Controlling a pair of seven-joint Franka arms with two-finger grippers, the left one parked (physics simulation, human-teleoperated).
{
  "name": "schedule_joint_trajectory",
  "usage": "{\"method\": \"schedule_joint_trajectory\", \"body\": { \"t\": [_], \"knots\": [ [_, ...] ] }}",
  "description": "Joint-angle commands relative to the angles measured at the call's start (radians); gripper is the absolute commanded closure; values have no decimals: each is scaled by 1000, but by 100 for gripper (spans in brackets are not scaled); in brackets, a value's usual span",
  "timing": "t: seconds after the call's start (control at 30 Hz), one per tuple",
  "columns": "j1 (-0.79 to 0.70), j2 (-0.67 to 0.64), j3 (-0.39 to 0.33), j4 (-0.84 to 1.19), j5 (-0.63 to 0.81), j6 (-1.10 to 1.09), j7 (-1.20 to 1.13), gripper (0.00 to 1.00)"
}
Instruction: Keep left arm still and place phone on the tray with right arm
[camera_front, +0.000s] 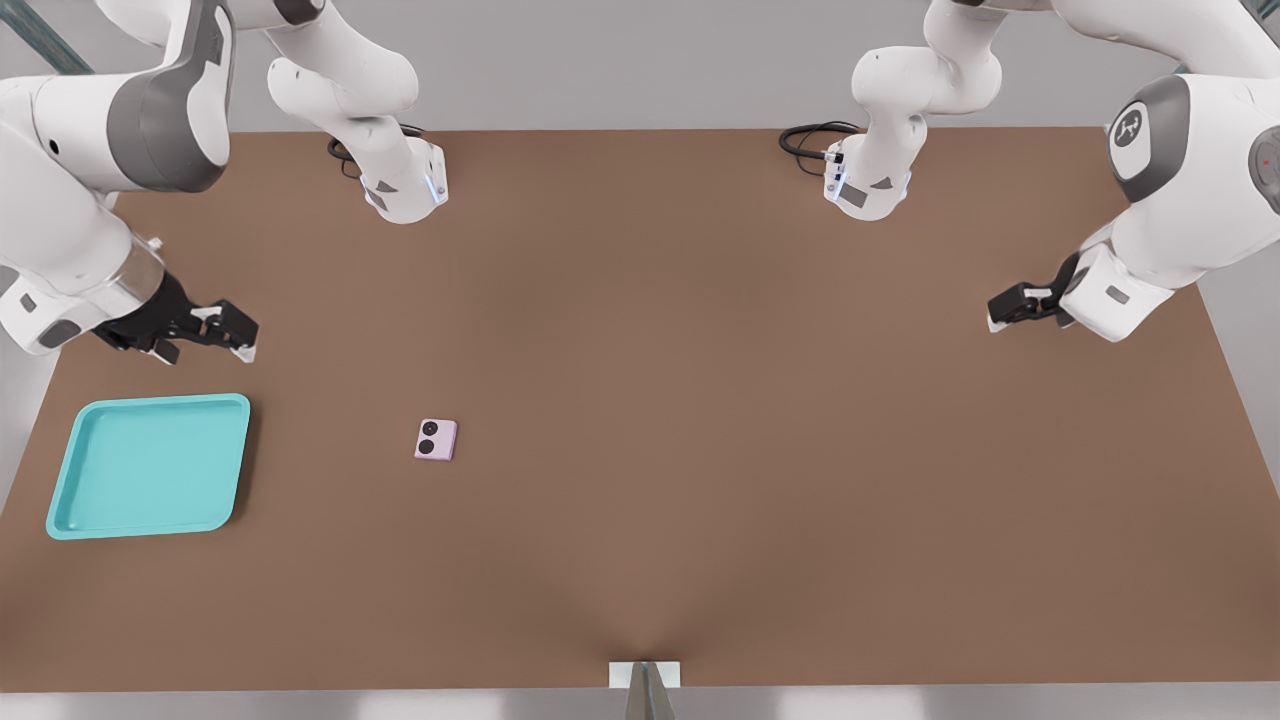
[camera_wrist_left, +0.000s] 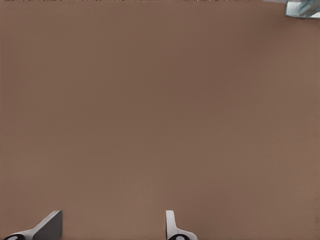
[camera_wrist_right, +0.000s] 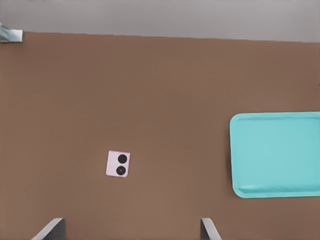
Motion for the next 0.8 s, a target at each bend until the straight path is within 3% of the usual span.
{"method": "schedule_joint_trajectory", "body": {
  "t": [0.0, 0.1, 0.17, 0.2, 0.27, 0.33, 0.43, 0.53, 0.77],
  "knots": [
    [8, 2, -2, 2, 0, 52, 23, 0],
    [44, 62, 12, -12, -3, 119, 31, 0],
    [109, 143, 22, -10, -47, 175, 167, 0],
    [120, 203, 68, -28, -54, 244, 278, 0],
    [127, 235, 93, -156, -55, 440, 333, 0],
    [146, 289, 95, -177, -55, 489, 511, 0],
    [146, 313, 110, -223, -112, 491, 609, 0],
    [143, 253, 121, -369, -109, 563, 640, 0],
    [141, 272, 124, -418, -140, 661, 700, 0]
  ]
}}
